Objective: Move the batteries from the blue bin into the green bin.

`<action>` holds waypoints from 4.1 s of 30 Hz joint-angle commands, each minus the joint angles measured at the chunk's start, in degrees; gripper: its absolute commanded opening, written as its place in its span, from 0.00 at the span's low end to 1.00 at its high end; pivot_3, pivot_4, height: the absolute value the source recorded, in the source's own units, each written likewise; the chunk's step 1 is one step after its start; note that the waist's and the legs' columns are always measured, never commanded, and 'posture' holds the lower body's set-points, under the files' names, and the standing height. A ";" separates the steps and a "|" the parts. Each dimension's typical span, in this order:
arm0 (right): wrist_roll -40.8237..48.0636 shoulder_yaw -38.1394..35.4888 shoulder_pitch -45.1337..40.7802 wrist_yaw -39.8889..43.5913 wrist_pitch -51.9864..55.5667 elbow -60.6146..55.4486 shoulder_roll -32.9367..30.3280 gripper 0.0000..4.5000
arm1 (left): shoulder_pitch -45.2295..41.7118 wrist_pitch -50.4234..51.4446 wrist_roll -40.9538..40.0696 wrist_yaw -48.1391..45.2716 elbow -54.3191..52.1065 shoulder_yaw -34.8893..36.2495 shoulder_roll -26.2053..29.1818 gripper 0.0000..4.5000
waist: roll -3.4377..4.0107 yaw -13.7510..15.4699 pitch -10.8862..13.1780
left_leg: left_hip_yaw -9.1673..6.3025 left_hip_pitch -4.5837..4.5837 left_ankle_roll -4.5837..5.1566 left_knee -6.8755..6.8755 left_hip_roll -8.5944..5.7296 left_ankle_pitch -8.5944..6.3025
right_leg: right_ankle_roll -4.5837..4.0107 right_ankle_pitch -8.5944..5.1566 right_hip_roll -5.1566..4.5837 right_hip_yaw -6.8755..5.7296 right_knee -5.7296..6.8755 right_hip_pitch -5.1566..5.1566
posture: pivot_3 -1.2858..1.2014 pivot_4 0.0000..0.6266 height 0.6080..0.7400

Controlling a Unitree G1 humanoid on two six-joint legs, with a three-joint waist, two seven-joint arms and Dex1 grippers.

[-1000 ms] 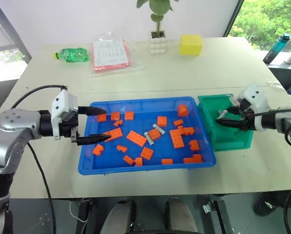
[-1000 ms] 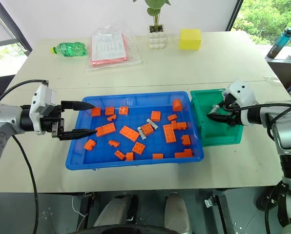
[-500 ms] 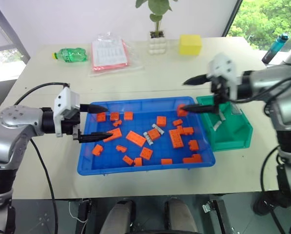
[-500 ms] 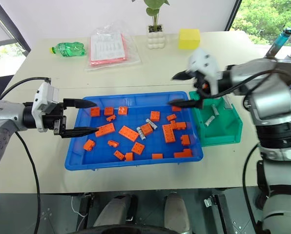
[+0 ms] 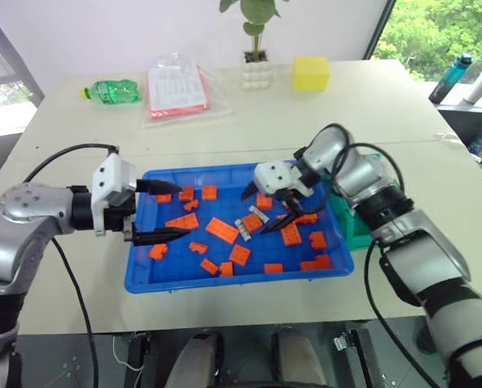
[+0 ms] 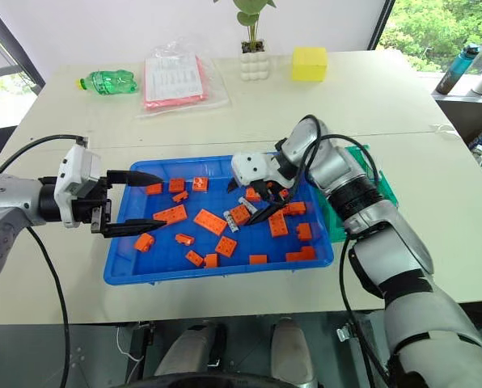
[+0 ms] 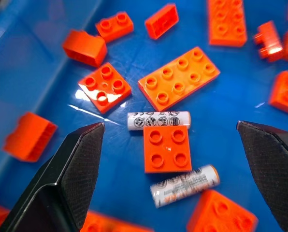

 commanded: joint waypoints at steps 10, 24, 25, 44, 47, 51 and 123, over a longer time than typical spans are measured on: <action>-3.74 -0.19 1.18 -0.69 -4.48 5.63 5.59 0.95 | 1.25 1.58 -2.04 1.35 -3.20 4.30 1.54 1.00 | 0.00 0.09 0.00 | -0.09 0.00 -0.01 0.00 -0.03 0.00 | 0.00 0.00 0.01 0.00 0.00 0.01 | 0.52 0.24 0.90; 3.63 -9.71 1.15 -0.85 10.91 -11.49 -1.11 0.50 | -3.57 0.11 -0.52 0.32 0.39 0.21 -0.16 1.00 | 0.00 0.20 0.00 | -0.07 -0.01 -0.01 0.03 -0.03 0.00 | 0.00 0.00 0.00 0.00 0.04 0.02 | 0.52 0.24 0.90; 5.04 -11.81 0.76 -1.32 14.45 -14.04 -2.94 0.50 | -3.87 -0.19 -0.30 0.10 0.85 -0.09 -0.28 1.00 | 0.00 0.36 0.00 | -0.07 -0.01 -0.01 0.02 -0.03 0.00 | 0.00 0.00 0.00 0.00 0.04 0.02 | 0.52 0.24 0.90; 13.03 -38.13 32.32 -16.31 34.88 -35.94 -34.49 0.74 | -9.90 -4.79 2.84 -2.89 8.35 -5.82 -3.85 1.00 | 0.01 1.35 0.00 | 0.40 -0.02 0.06 -0.02 -0.01 -0.03 | 0.00 0.00 -0.13 0.03 -0.02 0.03 | 0.52 0.24 0.90; 12.03 -36.33 30.48 -18.47 32.34 -35.59 -34.26 0.97 | -10.65 -4.84 3.16 -3.25 8.78 -6.14 -4.31 1.00 | 0.01 1.54 0.00 | 0.37 -0.02 0.06 0.00 -0.01 -0.03 | 0.00 0.00 -0.11 0.03 -0.02 0.03 | 0.52 0.24 0.90; 13.25 -32.70 22.70 -19.04 34.24 -35.69 -32.23 0.97 | -10.68 -4.81 3.26 -3.39 8.61 -6.13 -4.39 1.00 | 0.01 1.61 0.00 | 0.37 -0.02 0.05 0.01 -0.03 -0.03 | 0.00 0.00 -0.13 0.04 -0.06 0.04 | 0.52 0.24 0.90; -1.48 -17.37 -11.82 -4.71 -6.57 13.79 0.02 0.50 | -2.71 -1.45 0.65 3.01 -0.07 0.39 -2.30 1.00 | 0.05 -1.28 0.00 | -0.24 0.04 -0.10 0.06 -0.03 0.05 | 0.00 0.00 0.07 0.00 0.08 0.01 | 0.52 0.24 0.90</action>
